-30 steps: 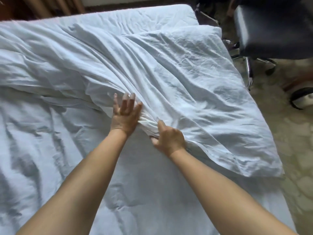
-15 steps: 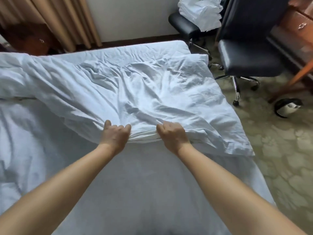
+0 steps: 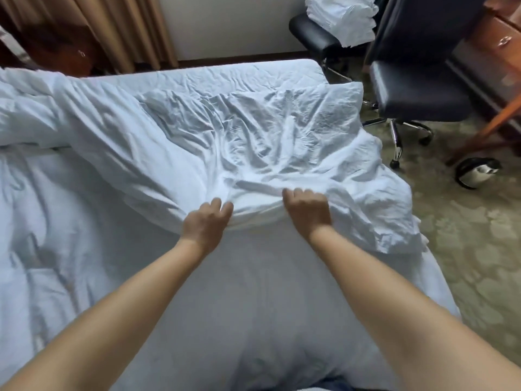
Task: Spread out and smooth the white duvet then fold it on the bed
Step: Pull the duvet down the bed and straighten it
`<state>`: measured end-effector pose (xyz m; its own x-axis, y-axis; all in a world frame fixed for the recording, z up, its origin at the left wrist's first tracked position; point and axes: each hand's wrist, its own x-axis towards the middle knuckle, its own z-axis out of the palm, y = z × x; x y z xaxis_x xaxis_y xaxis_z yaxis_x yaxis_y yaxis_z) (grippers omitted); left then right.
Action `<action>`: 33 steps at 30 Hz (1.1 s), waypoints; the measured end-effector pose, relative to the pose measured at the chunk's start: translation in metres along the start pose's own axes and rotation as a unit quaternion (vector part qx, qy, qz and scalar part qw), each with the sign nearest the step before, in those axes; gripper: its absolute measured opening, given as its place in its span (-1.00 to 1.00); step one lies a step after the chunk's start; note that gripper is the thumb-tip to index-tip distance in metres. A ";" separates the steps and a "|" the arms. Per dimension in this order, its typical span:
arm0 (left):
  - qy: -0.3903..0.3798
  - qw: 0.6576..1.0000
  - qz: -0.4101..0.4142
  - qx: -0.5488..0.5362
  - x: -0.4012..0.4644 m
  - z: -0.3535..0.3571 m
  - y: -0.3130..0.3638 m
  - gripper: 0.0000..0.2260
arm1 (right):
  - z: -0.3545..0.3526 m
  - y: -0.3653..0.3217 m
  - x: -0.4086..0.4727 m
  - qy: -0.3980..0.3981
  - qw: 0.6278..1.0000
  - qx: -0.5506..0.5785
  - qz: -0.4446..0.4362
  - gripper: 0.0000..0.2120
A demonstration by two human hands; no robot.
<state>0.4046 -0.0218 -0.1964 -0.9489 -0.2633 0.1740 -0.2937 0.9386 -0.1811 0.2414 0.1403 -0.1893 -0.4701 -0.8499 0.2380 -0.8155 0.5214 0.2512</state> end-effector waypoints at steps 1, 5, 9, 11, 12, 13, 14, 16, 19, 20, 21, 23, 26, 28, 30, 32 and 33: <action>0.038 0.999 -0.006 -0.004 0.011 -0.007 -0.001 -0.62 | -0.006 0.010 0.010 0.053 0.998 -0.028 0.016 -0.86; 0.077 0.995 -0.063 -0.019 0.019 -0.004 0.004 -0.68 | -0.017 0.028 0.022 0.175 0.983 -0.030 0.052 -0.88; -0.309 0.947 -0.004 -0.090 -0.021 0.039 0.014 -0.47 | 0.030 0.007 -0.034 -0.339 0.935 0.109 -0.014 -0.75; -0.441 0.893 0.030 -0.082 -0.037 0.057 0.015 -0.45 | 0.044 -0.010 -0.065 -0.482 0.866 0.130 -0.018 -0.75; -0.442 0.892 0.033 -0.087 -0.041 0.062 0.016 -0.50 | 0.050 -0.016 -0.074 -0.481 0.868 0.125 -0.019 -0.77; -0.429 0.899 0.028 -0.086 -0.043 0.066 0.016 -0.56 | 0.055 -0.019 -0.078 -0.477 0.870 0.122 -0.011 -0.79; -0.414 0.907 0.025 -0.079 -0.044 0.069 0.016 -0.60 | 0.059 -0.020 -0.079 -0.470 0.874 0.123 0.005 -0.80; -0.403 0.913 0.026 -0.059 -0.044 0.072 0.017 -0.65 | 0.065 -0.019 -0.081 -0.384 0.914 0.124 0.030 -0.81; -0.270 0.960 0.058 -0.033 -0.050 0.068 0.028 -0.59 | 0.061 -0.020 -0.091 -0.168 0.981 0.096 0.032 -0.78; -0.232 0.970 0.063 -0.027 -0.053 0.064 0.031 -0.55 | 0.059 -0.021 -0.097 -0.167 0.980 0.105 0.022 -0.77; -0.174 0.981 0.074 -0.048 -0.057 0.065 0.032 -0.56 | 0.057 -0.023 -0.104 -0.217 0.967 0.134 0.003 -0.76; -0.147 0.985 0.064 -0.063 -0.071 0.080 0.032 -0.63 | 0.054 -0.028 -0.120 -0.474 0.866 0.158 -0.021 -0.72; -0.328 0.944 0.026 -0.024 -0.084 0.083 0.032 -0.58 | 0.058 -0.034 -0.143 -0.620 0.766 0.168 -0.013 -0.66; -0.357 0.934 0.020 -0.007 -0.088 0.088 0.034 -0.59 | 0.064 -0.031 -0.150 -0.562 0.801 0.200 0.038 -0.63; -0.348 0.936 0.037 -0.026 -0.082 0.088 0.045 -0.60 | 0.066 -0.022 -0.150 -0.496 0.837 0.222 0.074 -0.62; -0.308 0.948 0.060 -0.043 -0.073 0.082 0.069 -0.70 | 0.067 -0.009 -0.149 -0.443 0.864 0.220 0.091 -0.63; -0.296 0.951 0.078 -0.049 -0.067 0.082 0.080 -0.70 | 0.070 -0.002 -0.148 -0.423 0.874 0.217 0.097 -0.62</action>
<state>0.4348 0.0528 -0.3022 -0.8871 -0.1715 -0.4285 -0.1595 0.9851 -0.0640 0.2894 0.2599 -0.2906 -0.5458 -0.5960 -0.5889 -0.6575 0.7404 -0.1400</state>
